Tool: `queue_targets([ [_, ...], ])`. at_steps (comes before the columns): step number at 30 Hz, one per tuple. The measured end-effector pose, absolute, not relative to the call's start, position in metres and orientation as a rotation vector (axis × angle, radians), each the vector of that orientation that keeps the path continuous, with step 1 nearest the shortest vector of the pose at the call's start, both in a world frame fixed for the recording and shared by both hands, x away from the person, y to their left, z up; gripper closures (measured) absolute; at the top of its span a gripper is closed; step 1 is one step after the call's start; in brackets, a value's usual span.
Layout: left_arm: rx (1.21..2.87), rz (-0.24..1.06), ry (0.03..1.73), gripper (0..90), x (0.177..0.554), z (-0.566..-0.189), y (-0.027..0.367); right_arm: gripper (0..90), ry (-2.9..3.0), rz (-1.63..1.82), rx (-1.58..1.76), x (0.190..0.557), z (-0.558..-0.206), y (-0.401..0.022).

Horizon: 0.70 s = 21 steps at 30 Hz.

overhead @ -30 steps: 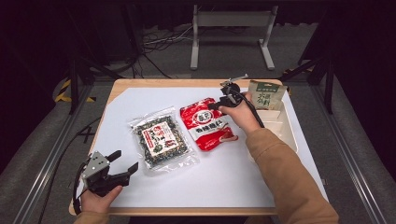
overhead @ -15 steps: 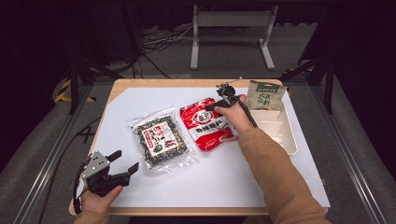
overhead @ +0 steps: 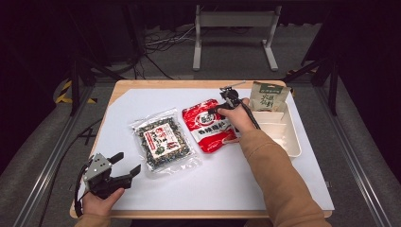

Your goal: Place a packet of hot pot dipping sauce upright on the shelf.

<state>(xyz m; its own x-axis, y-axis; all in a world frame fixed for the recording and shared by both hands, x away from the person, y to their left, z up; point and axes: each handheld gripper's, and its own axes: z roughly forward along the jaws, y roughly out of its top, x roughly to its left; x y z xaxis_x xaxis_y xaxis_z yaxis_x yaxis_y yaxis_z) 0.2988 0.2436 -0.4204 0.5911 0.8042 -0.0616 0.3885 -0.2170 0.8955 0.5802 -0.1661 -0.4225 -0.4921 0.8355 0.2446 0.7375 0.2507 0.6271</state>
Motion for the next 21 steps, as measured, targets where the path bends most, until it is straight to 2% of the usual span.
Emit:
queue_targets([
  [5,1.826,0.524,0.969,21.6,0.299,-0.421,0.243,36.6,2.413,1.072,1.542,0.58,-0.421,-0.17],
  [6,1.826,0.524,0.969,21.6,0.299,-0.421,0.243,36.6,2.413,1.072,1.542,0.58,-0.421,-0.17],
  [12,1.835,0.526,0.967,21.6,0.3,-0.421,0.242,54.8,2.47,1.106,1.499,0.575,-0.409,-0.173],
  [17,1.832,0.525,0.97,21.6,0.3,-0.421,0.242,65.0,2.542,1.049,1.404,0.57,-0.403,-0.173],
  [21,1.832,0.523,0.973,21.6,0.3,-0.421,0.241,69.7,2.605,1.012,1.309,0.566,-0.399,-0.171],
])
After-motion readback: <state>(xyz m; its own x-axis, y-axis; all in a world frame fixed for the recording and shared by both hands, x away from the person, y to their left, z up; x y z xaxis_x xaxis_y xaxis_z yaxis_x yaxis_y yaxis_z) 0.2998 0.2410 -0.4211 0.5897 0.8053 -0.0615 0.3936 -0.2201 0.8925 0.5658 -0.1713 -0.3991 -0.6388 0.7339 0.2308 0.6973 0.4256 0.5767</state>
